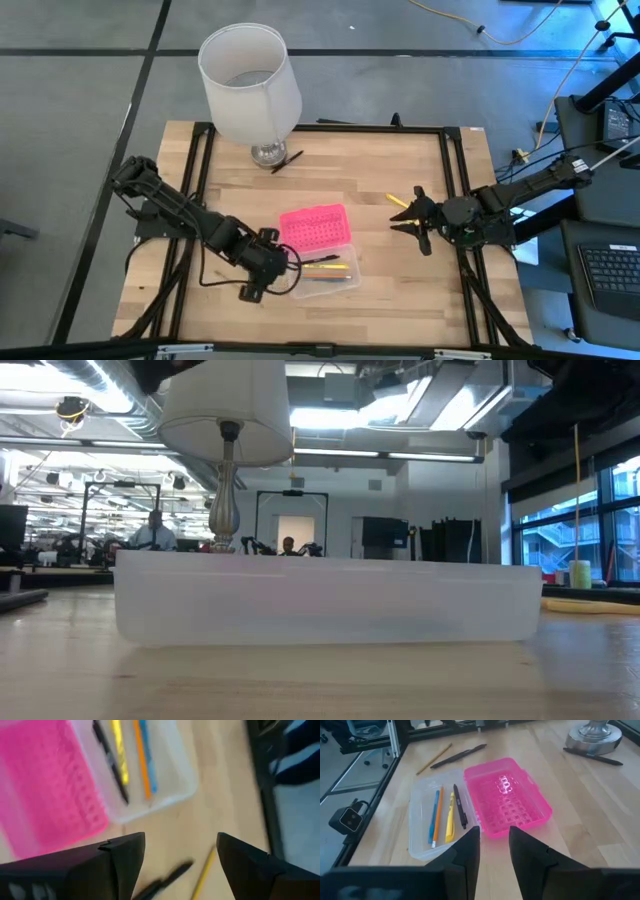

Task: Pick & place school supplies into a supply box
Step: Put the black pen into the transparent supply box

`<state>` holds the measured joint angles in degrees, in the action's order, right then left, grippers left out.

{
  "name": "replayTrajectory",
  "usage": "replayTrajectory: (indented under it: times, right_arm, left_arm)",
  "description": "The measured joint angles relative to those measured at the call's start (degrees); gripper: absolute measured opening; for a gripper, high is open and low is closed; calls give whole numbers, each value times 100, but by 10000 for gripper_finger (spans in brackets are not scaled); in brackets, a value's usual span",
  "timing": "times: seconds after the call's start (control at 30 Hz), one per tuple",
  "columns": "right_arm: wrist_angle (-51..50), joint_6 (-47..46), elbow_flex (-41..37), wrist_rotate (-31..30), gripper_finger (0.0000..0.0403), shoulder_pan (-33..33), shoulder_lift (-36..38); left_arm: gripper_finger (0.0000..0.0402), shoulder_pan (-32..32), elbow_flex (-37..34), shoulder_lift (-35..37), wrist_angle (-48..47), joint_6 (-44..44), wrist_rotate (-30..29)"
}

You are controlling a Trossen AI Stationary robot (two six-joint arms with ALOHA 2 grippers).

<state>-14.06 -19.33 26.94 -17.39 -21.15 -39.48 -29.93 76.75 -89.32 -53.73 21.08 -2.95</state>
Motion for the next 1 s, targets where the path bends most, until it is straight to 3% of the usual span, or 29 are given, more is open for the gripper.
replayTrajectory:
  times: [0.17, 0.33, 0.57, 0.73, 1.0]
  right_arm:
    - [-10, 4, 0, -2, 108, 0, -4]
    - [-27, 12, 0, -18, 108, 0, -22]
    - [-66, 38, 0, -103, 108, 0, -26]
    - [-85, 44, 0, -103, 108, 0, -26]
    - [-85, 48, 0, -103, 108, -2, -26]
  left_arm:
    - [237, -312, 0, -135, -272, -318, 16]
    - [237, -604, -4, -545, -140, 572, 90]
    - [237, -962, -1, -1232, 346, 1012, 399]
    - [237, -1233, -2, -1456, -415, 1362, 698]
    - [237, -1515, 0, -1394, -606, 1321, 27]
